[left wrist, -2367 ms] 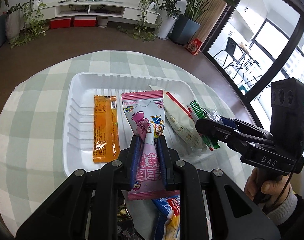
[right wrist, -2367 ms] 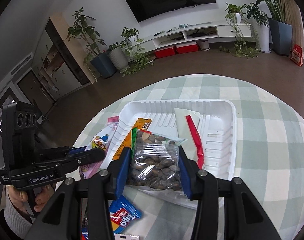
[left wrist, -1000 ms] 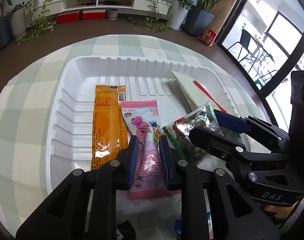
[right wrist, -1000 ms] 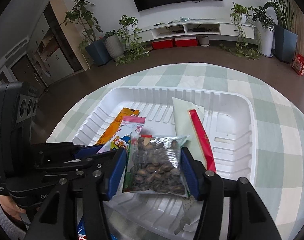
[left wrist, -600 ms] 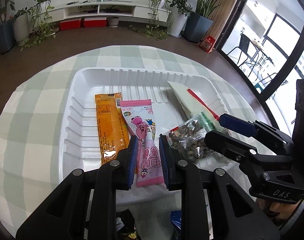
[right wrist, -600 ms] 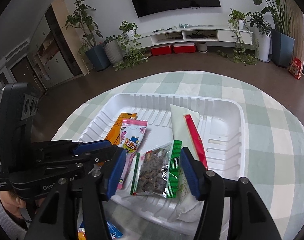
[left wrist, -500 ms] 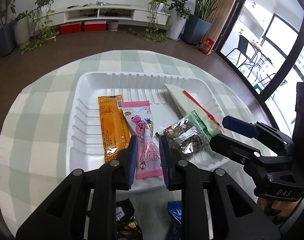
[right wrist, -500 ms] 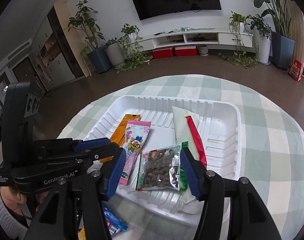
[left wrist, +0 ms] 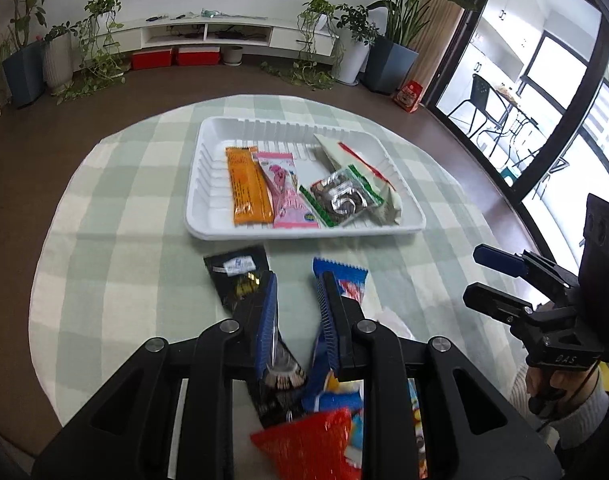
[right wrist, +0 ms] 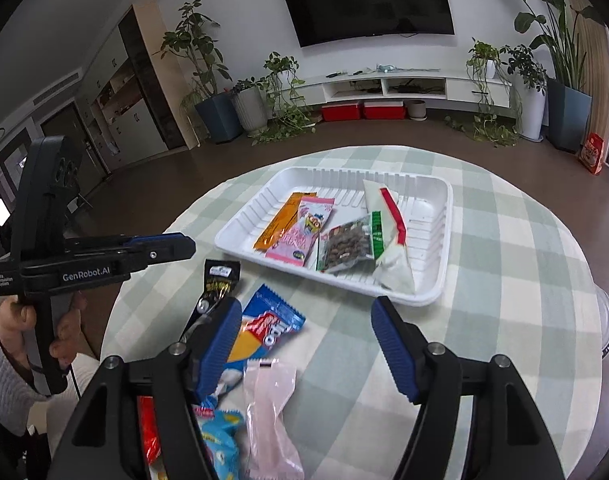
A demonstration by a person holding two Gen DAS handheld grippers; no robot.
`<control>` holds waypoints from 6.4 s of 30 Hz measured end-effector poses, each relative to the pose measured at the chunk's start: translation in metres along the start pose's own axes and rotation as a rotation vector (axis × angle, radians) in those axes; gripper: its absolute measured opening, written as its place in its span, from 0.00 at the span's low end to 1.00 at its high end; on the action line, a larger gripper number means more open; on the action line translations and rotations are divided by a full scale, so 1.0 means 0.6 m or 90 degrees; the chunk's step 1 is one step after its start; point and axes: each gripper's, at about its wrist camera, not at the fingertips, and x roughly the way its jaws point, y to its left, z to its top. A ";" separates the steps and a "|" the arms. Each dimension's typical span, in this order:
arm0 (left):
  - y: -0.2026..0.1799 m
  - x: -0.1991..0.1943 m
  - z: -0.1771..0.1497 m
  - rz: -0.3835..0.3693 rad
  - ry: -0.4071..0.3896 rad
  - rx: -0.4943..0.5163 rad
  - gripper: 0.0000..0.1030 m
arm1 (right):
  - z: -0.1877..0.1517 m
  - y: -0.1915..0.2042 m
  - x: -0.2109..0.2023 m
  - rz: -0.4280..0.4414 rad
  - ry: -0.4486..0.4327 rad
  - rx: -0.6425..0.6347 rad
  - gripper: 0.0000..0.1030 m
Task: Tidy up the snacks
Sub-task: 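Move both tools back over the remaining snack pile, then grasp the red bag with the left tool while the right tool grasps the blue panda packet, then carry the red bag with the left tool while the right tool carries the panda packet, then open the left tool over the tray while the right tool releases the panda packet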
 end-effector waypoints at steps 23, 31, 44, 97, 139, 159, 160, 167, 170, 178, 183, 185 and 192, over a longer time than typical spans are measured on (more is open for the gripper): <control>-0.019 -0.064 -0.219 -0.035 0.069 -0.087 0.44 | -0.158 0.142 -0.022 0.001 0.074 -0.142 0.71; -0.014 -0.050 -0.223 -0.028 0.078 -0.103 0.46 | -0.172 0.154 0.007 -0.015 0.101 -0.169 0.71; 0.003 -0.022 -0.231 -0.061 0.088 -0.143 0.60 | -0.177 0.170 0.047 -0.032 0.130 -0.211 0.71; 0.001 -0.058 -0.238 -0.108 0.048 -0.144 0.25 | -0.154 0.110 -0.007 0.047 0.063 -0.052 0.56; 0.047 -0.024 -0.052 -0.074 0.012 -0.094 0.25 | -0.019 -0.038 0.013 0.024 0.000 0.072 0.56; 0.074 0.087 0.111 -0.039 0.027 -0.052 0.25 | 0.095 -0.120 0.109 0.016 -0.003 0.087 0.56; 0.075 0.094 0.120 -0.036 0.028 -0.049 0.25 | 0.099 -0.123 0.113 0.014 -0.004 0.086 0.56; 0.086 0.139 0.166 -0.020 0.035 -0.028 0.25 | 0.124 -0.146 0.142 0.008 -0.005 0.093 0.56; 0.093 0.160 0.181 -0.009 0.043 -0.021 0.25 | 0.132 -0.153 0.155 0.004 -0.003 0.093 0.56; 0.111 0.201 0.204 0.027 0.050 -0.010 0.26 | 0.151 -0.163 0.187 -0.005 0.004 0.083 0.56; 0.114 0.228 0.215 0.064 0.057 0.014 0.26 | 0.154 -0.170 0.202 -0.030 0.009 0.078 0.64; 0.114 0.234 0.216 0.073 0.055 0.018 0.27 | 0.153 -0.172 0.201 -0.040 0.006 0.077 0.69; 0.120 0.225 0.227 0.074 0.017 -0.003 0.38 | 0.156 -0.172 0.180 -0.052 -0.021 0.069 0.71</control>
